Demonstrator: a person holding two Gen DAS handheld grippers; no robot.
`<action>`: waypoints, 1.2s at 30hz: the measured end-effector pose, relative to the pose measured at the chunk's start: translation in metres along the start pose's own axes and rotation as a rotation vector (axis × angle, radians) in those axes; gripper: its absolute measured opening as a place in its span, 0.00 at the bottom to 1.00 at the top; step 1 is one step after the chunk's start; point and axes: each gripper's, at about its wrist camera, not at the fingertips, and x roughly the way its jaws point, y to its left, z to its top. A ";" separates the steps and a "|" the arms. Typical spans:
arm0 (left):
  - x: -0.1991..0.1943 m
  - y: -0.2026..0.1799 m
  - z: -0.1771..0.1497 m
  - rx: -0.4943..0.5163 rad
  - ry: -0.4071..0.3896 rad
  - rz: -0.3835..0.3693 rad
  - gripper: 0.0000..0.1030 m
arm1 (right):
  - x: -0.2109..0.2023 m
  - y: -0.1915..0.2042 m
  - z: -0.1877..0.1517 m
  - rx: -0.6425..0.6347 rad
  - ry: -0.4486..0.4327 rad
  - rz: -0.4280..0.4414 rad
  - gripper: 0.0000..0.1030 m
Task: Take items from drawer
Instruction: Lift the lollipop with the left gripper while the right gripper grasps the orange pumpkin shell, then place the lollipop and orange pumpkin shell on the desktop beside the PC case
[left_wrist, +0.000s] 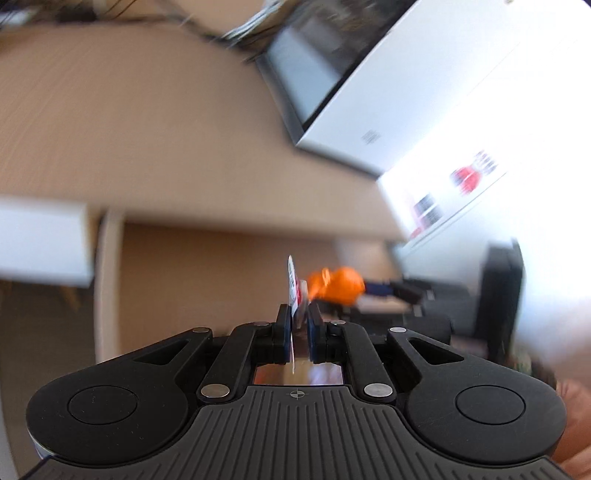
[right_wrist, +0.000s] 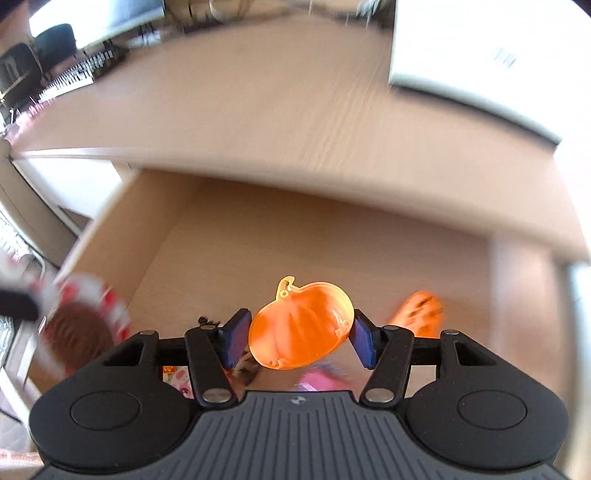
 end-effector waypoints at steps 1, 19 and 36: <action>0.004 -0.005 0.014 0.014 -0.015 -0.023 0.10 | -0.012 -0.004 0.002 -0.003 -0.034 -0.020 0.56; 0.170 0.040 0.128 -0.175 0.025 0.082 0.19 | -0.017 -0.091 0.065 0.189 -0.225 -0.221 0.56; 0.088 0.026 0.111 0.128 -0.206 0.292 0.17 | 0.070 -0.097 0.121 0.195 -0.166 -0.165 0.56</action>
